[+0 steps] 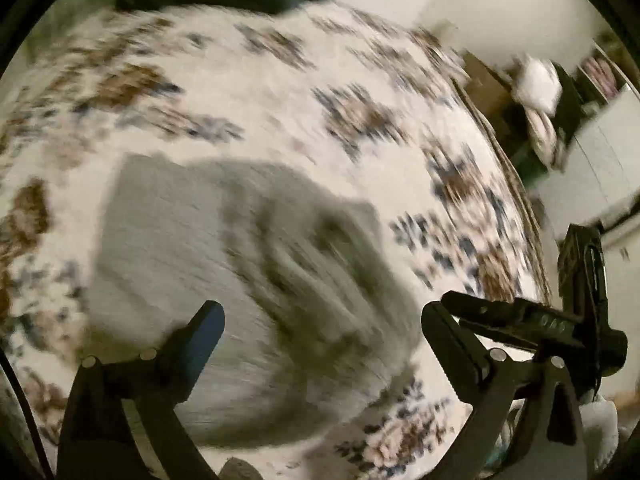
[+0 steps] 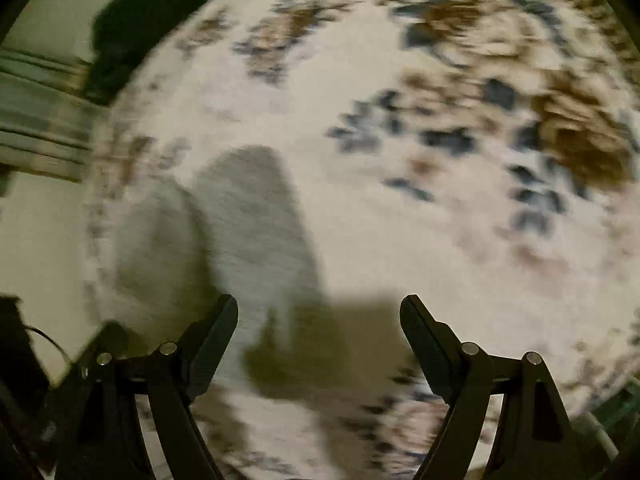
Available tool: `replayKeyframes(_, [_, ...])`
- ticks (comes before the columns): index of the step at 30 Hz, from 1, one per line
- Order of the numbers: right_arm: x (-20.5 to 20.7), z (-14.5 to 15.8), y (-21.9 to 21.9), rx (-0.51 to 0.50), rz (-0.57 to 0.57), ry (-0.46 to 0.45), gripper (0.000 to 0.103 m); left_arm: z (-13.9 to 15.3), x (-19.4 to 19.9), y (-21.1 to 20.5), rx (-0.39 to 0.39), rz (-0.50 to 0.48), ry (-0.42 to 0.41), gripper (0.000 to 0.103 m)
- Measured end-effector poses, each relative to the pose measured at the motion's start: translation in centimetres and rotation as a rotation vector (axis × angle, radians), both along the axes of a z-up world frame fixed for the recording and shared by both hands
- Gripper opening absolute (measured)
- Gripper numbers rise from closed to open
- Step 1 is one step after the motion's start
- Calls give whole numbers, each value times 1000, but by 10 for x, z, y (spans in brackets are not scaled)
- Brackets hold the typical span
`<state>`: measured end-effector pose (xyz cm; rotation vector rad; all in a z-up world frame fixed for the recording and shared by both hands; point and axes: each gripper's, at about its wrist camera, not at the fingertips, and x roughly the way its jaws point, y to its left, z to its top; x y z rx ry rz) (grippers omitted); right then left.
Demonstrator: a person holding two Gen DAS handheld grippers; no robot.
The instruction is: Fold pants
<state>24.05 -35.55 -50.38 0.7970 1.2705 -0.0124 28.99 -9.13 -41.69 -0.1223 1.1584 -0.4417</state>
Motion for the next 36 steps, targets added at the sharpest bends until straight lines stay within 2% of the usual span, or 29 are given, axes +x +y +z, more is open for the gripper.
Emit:
replayKeyframes(3, [30,4,18,108,62,-54,87,11,6,34,43,89,-33,102])
replayKeyframes(6, [58,0,43,114,143,-72,90,12,9,70,102,181,-44,102])
replayKeyframes(9, [81,-15,77,28,228,-20,91,0,15,93,173,250,-39,102])
replayKeyframes(12, [97,-37,103,47,286,50,91,-20,20,113,195,316,13,102])
replayKeyframes(13, [100,-42,112,18,324,79,88,-22,21,118,188,332,24,102])
replayKeyframes(14, [100,-44,117,-34,332,82,57,-25,20,124,189,349,35,102])
replayKeyframes(15, [98,-44,115,-68,311,91,35,-26,20,128,194,357,43,102])
replayKeyframes(16, [95,-42,110,-78,283,97,33,-27,20,130,190,361,48,102])
replayKeyframes(17, [91,-36,99,-51,241,72,31,-26,20,132,185,361,47,102])
replayKeyframes(19, [81,-15,74,-72,185,14,29,-24,21,133,183,360,38,102])
replayKeyframes(22, [69,9,39,-105,124,-25,29,-22,27,128,159,351,39,102])
replayKeyframes(25, [67,9,3,-126,80,12,29,-36,38,115,119,341,77,102])
replayKeyframes(27, [71,-12,-12,-149,105,86,37,-52,44,104,116,324,108,102])
replayKeyframes(28, [74,-31,-21,-146,114,156,49,-65,49,96,121,309,138,102])
replayKeyframes(29, [74,-43,-30,-133,104,197,56,-72,51,91,125,299,152,102])
replayKeyframes(30, [69,-49,-35,-114,80,210,56,-79,53,85,128,282,165,102])
replayKeyframes(33, [48,-41,-56,-35,-21,136,60,-89,54,71,154,243,179,102])
replayKeyframes(35, [30,-34,-66,37,-83,73,72,-90,53,64,172,221,166,102])
replayKeyframes(36, [22,-37,-68,104,-107,67,75,-90,52,63,177,216,164,102])
